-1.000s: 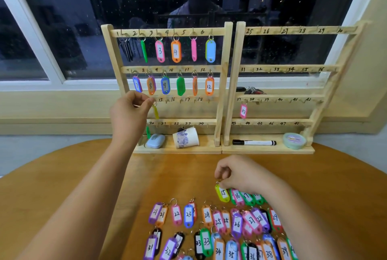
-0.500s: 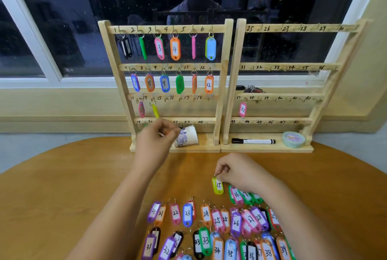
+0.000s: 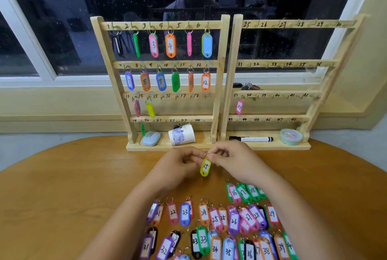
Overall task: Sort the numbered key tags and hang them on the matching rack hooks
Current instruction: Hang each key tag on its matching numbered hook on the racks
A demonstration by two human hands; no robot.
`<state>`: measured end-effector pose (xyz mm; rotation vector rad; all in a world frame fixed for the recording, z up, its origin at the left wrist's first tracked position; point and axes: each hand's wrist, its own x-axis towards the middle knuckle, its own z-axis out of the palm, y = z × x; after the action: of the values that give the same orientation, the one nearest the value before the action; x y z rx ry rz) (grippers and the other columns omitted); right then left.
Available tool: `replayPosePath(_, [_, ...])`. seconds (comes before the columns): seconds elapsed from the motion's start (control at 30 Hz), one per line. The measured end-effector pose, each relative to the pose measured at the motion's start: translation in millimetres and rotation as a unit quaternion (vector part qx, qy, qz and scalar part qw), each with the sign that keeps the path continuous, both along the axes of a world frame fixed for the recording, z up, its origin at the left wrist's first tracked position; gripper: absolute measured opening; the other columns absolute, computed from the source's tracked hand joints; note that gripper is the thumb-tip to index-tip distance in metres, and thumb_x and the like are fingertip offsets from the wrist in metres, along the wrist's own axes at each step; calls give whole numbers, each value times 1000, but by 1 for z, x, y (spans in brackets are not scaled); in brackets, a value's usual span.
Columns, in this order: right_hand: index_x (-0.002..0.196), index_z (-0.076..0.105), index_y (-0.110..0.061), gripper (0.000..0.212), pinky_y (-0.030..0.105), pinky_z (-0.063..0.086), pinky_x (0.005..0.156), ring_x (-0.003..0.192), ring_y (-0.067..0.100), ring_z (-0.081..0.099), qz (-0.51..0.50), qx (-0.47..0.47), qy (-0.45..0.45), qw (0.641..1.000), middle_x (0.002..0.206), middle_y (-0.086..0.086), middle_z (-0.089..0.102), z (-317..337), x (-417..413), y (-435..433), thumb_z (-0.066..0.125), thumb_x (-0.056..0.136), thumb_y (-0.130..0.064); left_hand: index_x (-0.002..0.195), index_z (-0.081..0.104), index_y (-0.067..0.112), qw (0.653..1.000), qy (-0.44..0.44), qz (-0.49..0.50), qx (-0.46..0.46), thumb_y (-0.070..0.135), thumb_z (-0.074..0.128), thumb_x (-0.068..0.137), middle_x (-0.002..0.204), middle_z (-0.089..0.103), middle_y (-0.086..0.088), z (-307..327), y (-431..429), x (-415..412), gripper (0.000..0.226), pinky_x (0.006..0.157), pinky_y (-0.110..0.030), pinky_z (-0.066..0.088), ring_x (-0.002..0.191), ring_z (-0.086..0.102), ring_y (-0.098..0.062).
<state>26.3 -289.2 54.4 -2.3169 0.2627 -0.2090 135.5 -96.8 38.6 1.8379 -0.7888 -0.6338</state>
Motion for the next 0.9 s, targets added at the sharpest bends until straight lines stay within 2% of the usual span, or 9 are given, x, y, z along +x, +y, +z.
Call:
replayPosePath(0.07, [89,77,-37,14,25,49,75,83,1,63,11,17,-15,1000,86,-22,70,-1,2,1,71,101,-33,112,79,26,1000,5,5,-22,13,75,98,101,83,2,-1,1,-1,19,95,-37,57,94,74,-16])
replayPosePath(0.17, [90,78,-33,14,31,52,82,87,10,64,30,42,-29,998,90,-12,72,2,3,4,71,101,-30,104,82,29,999,-16,21,-39,20,82,95,98,81,1,-2,0,-2,12,84,-28,53,85,66,-7])
replayPosePath(0.27, [92,78,-29,12,34,52,86,92,17,65,38,65,-44,996,92,-6,74,4,2,7,71,102,-27,99,82,26,998,16,11,-59,24,84,93,98,81,-2,-1,0,-1,7,84,-24,54,87,69,-8])
replayPosePath(0.4, [96,78,-24,11,42,53,92,96,22,70,35,98,-58,993,95,-3,77,6,1,9,70,103,-25,95,80,21,995,56,-4,-87,15,80,96,99,81,-11,0,0,-2,6,96,-45,57,91,73,-20])
replayPosePath(0.57, [98,79,-28,13,36,58,89,94,16,72,11,113,-110,987,94,-4,78,11,0,9,69,103,-22,96,78,12,990,65,29,-120,14,81,94,96,78,-21,4,0,-2,4,89,-45,51,85,66,-25])
replayPosePath(0.63, [99,78,-30,13,37,59,89,95,12,71,6,101,-119,988,94,-6,77,14,-1,8,68,104,-26,102,77,7,986,78,29,-144,12,82,93,89,77,-17,9,1,-1,12,85,-36,54,83,68,-21])
replayPosePath(0.7, [99,77,-31,13,39,58,86,95,13,72,2,103,-125,987,93,-6,76,15,-1,8,66,105,-28,110,75,7,985,75,23,-151,5,78,95,82,75,-7,13,2,0,16,72,-20,50,77,66,-13])
replayPosePath(0.73, [99,77,-31,13,37,56,84,94,13,72,1,111,-127,986,93,-6,76,15,-1,7,66,105,-27,112,75,8,986,75,22,-148,3,76,95,82,73,-5,15,2,0,18,67,-17,47,75,64,-12])
replayPosePath(0.9, [98,76,-27,13,27,51,80,92,14,74,2,126,-124,984,92,-3,77,20,-2,7,66,105,-23,110,76,10,985,76,53,-144,3,77,95,87,76,-1,18,4,4,16,63,-19,44,76,63,-12])
